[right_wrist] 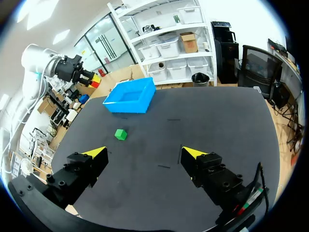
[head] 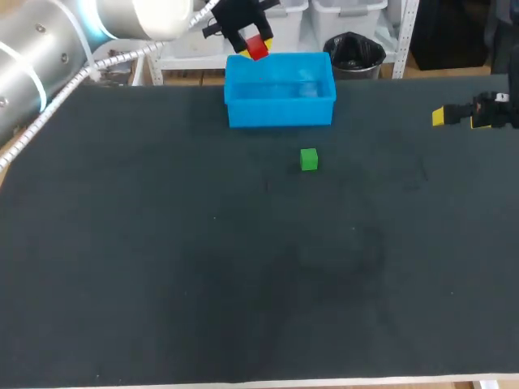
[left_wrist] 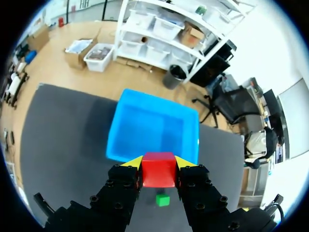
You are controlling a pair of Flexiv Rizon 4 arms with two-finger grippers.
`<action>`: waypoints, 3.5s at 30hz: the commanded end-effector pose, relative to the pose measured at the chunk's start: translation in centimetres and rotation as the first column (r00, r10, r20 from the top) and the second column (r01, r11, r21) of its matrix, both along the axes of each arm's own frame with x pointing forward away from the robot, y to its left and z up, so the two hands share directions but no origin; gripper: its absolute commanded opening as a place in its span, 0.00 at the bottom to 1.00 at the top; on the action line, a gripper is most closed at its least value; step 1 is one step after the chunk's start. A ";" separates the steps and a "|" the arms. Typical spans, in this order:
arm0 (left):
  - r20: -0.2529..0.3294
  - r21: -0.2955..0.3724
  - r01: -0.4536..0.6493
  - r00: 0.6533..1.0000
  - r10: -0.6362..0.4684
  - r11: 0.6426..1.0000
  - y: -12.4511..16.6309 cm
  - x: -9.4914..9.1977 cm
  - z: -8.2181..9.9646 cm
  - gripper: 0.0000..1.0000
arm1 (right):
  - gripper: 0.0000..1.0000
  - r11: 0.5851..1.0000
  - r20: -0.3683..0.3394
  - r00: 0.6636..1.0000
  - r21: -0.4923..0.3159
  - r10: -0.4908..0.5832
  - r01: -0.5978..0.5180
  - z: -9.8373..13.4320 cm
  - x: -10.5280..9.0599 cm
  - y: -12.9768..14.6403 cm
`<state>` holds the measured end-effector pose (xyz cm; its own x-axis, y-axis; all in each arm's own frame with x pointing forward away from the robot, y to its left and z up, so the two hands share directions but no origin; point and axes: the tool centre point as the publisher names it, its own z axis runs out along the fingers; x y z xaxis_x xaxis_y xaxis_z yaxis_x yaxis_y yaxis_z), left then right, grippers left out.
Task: Use the left arm to pick the red cube and place it into the blue plastic box first, then use the right arm to grasp the green cube and put it into the same blue plastic box after the first action is fully finished.
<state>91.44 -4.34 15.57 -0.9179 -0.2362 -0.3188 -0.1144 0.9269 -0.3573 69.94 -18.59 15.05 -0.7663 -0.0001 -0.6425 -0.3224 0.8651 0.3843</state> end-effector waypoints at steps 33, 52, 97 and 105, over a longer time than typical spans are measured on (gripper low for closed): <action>-0.117 -0.002 -0.065 0.991 0.065 0.998 1.0 6.0 -4.9 1.00 | 1.00 1.000 0.000 1.000 0.000 0.000 0.000 0.0 0.0 0.0; -0.045 0.012 -0.009 0.999 0.009 1.000 3.9 1.6 -3.0 1.00 | 1.00 1.000 0.000 1.000 0.000 0.000 0.000 0.0 0.0 0.0; 0.246 0.009 0.602 0.773 -0.585 0.799 10.2 -13.2 2.4 1.00 | 1.00 1.000 0.000 1.000 0.000 0.000 0.000 0.0 0.0 0.0; 0.259 0.043 0.694 0.687 -0.678 0.719 11.6 -14.7 2.0 1.00 | 1.00 1.000 0.000 1.000 0.000 0.000 0.000 0.0 0.0 0.0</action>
<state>77.52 6.52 17.71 -0.7588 0.4730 -0.4478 0.6321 0.7004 -0.3314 69.94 -18.59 15.05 -0.7663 -0.0002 -0.6425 -0.3224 0.8651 0.3843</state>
